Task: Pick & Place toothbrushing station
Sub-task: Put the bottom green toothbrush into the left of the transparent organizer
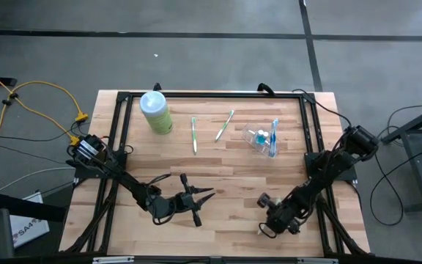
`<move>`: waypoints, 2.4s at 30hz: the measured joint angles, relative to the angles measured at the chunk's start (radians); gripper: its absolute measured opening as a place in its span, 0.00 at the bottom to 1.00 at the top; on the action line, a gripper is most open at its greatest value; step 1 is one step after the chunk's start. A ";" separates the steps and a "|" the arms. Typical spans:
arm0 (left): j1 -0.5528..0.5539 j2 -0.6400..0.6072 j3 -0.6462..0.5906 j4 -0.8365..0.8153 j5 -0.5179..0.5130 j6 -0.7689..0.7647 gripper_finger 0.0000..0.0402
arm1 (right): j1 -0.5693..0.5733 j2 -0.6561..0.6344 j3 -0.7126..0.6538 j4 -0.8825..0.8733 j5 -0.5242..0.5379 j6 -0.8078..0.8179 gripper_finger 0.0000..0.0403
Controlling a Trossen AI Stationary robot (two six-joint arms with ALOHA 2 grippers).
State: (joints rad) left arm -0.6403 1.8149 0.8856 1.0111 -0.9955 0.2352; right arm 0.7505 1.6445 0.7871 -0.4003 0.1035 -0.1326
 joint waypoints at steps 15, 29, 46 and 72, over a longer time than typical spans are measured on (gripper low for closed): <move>0.000 0.000 0.000 0.000 0.001 0.004 0.17 | -0.002 0.001 0.226 -0.376 0.327 -0.072 0.01; 0.000 0.000 0.000 0.000 -0.001 0.003 0.17 | -0.225 -0.003 0.335 -0.680 0.690 -0.201 0.01; -0.003 0.000 0.000 0.000 -0.163 0.054 0.17 | -0.671 -0.004 0.483 -0.823 0.767 -0.523 0.01; -0.003 0.000 0.000 0.011 -0.189 0.134 0.17 | -0.883 0.087 0.499 -0.835 0.730 -0.838 0.01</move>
State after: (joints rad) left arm -0.6434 1.8149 0.8856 1.0218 -1.1843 0.3695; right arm -0.1330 1.7316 1.2858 -1.2358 0.8332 -0.9702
